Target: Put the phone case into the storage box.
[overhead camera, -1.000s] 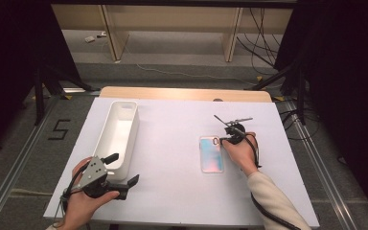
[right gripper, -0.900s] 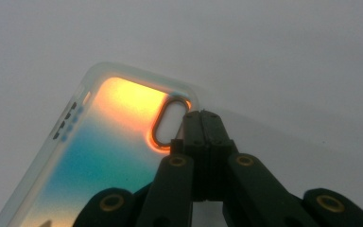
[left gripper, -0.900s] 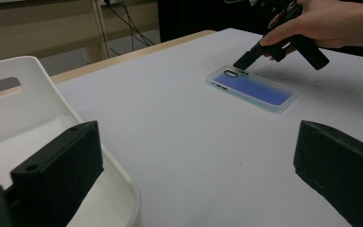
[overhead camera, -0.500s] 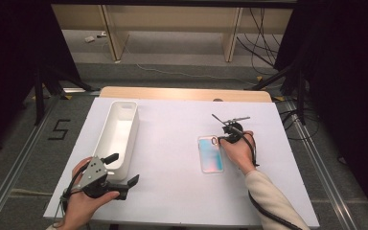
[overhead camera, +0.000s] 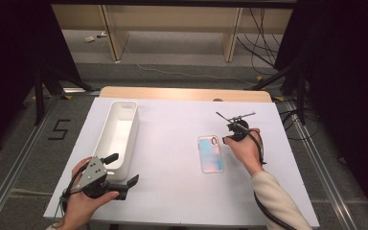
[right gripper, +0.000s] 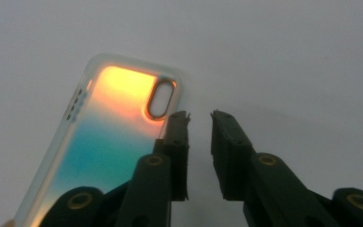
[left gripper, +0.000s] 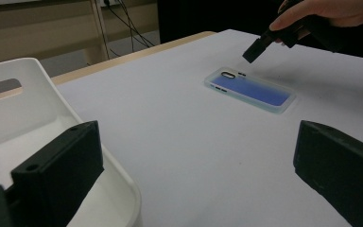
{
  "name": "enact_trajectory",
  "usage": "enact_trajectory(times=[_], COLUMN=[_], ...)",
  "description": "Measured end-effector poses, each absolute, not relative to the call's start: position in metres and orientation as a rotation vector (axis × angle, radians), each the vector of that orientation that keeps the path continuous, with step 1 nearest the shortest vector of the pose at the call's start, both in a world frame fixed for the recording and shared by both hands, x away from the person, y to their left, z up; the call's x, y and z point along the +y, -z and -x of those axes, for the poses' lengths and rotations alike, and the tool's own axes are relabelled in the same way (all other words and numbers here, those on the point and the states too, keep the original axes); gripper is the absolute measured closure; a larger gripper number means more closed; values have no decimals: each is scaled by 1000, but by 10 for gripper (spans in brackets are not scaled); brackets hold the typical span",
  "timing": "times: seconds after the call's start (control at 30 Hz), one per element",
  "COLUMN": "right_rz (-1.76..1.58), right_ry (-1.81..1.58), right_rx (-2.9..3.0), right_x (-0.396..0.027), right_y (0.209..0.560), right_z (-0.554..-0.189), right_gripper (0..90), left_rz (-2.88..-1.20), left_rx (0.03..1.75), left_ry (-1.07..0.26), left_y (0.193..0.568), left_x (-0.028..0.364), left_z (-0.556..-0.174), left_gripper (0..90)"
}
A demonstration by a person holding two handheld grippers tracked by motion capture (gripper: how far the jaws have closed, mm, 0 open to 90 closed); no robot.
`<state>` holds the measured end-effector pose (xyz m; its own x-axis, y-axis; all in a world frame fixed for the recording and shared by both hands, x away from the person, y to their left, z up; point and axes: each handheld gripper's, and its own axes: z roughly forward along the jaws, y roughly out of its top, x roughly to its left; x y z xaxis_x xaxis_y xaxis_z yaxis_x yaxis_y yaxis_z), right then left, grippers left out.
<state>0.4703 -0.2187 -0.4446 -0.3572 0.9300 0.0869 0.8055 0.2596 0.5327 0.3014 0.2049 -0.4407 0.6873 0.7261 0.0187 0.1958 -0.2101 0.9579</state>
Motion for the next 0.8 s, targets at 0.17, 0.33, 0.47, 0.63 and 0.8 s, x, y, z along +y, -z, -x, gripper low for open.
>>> enact_trajectory(times=[0.17,0.33,0.47,0.63,0.8], right_rz=[-1755,-1713,-1681,-1691,-1674], right_ry=[-643,-565,-527,-486,-441], right_rx=[2335,2418,2467,2490,2511], right_x=[-217,-208,-201,-196,-194], right_y=[436,433,434,435,437], right_z=[-465,-462,-460,-458,-459], right_gripper=[686,653,635,623,599], left_rz=[-1752,-1752,-1752,-1754,-1751], left_rx=[739,740,739,737,737], left_ry=[-572,-569,-569,-571,-569], left_y=[441,441,441,441,441], left_x=[205,205,205,204,204], left_z=[-301,-301,-301,-301,-301], left_gripper=[18,19,18,18,18])
